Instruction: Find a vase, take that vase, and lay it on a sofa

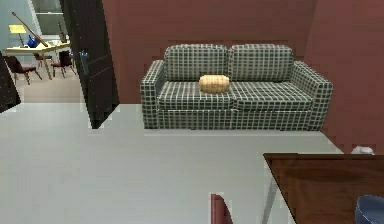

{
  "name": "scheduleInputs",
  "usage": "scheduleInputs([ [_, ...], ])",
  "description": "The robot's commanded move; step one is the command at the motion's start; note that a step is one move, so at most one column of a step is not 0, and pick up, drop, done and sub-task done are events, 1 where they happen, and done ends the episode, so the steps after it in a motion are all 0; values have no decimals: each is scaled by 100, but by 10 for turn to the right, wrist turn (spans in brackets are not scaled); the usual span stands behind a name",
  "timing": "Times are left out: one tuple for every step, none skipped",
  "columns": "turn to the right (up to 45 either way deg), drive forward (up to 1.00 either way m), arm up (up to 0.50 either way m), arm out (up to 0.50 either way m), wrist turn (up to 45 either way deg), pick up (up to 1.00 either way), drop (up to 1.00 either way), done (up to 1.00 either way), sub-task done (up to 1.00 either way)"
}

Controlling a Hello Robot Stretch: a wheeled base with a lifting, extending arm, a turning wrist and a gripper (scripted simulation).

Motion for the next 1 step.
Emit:
scheduleInputs([
  [0,0,0,0,-450,0,0,0,0],
])
